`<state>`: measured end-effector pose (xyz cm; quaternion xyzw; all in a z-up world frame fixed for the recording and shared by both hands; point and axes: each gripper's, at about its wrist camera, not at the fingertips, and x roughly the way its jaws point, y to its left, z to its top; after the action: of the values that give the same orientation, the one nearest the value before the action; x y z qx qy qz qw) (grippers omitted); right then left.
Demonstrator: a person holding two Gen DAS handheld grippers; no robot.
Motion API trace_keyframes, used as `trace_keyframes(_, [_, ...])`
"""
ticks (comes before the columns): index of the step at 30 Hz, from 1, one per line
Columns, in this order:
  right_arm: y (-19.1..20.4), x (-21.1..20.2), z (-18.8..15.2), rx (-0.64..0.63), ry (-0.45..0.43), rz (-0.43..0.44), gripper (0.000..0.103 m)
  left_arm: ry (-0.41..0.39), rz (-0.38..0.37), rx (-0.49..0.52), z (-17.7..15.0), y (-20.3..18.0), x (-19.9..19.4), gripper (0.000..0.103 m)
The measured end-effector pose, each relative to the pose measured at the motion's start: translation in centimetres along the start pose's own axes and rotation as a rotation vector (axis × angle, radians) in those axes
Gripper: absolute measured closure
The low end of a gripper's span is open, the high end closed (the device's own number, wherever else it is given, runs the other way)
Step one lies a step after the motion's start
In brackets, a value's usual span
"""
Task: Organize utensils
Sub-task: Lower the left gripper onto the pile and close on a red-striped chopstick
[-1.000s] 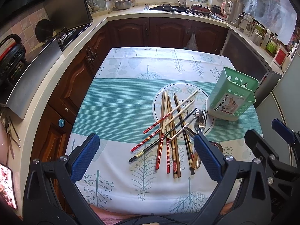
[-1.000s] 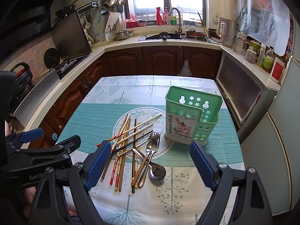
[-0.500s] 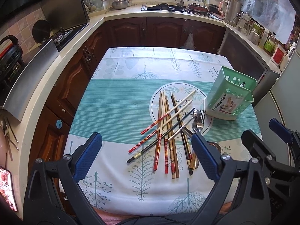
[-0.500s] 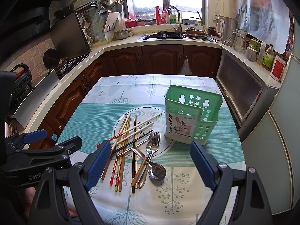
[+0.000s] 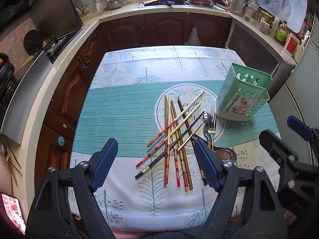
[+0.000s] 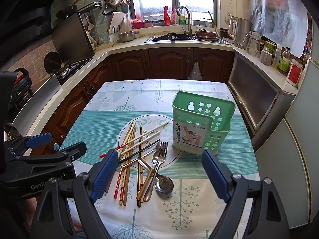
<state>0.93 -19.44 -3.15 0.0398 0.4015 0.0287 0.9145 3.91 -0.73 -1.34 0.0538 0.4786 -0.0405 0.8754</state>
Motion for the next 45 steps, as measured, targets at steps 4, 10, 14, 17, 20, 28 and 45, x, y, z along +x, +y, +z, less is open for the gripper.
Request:
trace_keyframes(4, [-0.9, 0.8, 0.9, 0.032, 0.026, 0.021, 0.017, 0.031, -0.021, 0.065, 1.1, 0.0, 1.4, 0.034])
trace_keyframes(10, [-2.2, 2.4, 2.5, 0.070, 0.061, 0.035, 0.017, 0.074, -0.068, 0.162, 3.3, 0.0, 3.8, 0.034])
trace_keyframes(14, [-2.8, 4.4, 3.5, 0.098, 0.110, 0.055, 0.017, 0.108, -0.102, 0.212, 5.2, 0.3, 6.4, 0.034])
trace_keyframes(17, [-3.1, 6.0, 4.0, 0.118, 0.143, 0.079, 0.017, 0.140, -0.107, 0.283, 6.2, 0.1, 9.0, 0.034])
trace_keyframes(20, [-3.3, 7.9, 4.2, 0.142, 0.181, 0.091, 0.024, 0.196, -0.125, 0.341, 6.7, -0.5, 12.2, 0.034])
trace_keyframes(28, [-3.6, 12.7, 2.5, 0.233, 0.315, 0.156, 0.035, 0.308, -0.223, 0.373, 7.8, -2.6, 18.9, 0.057])
trace_keyframes(45, [-5.7, 15.1, 0.0, 0.322, 0.405, 0.166, 0.038, 0.396, -0.194, 0.504, 8.3, -7.1, 22.9, 0.087])
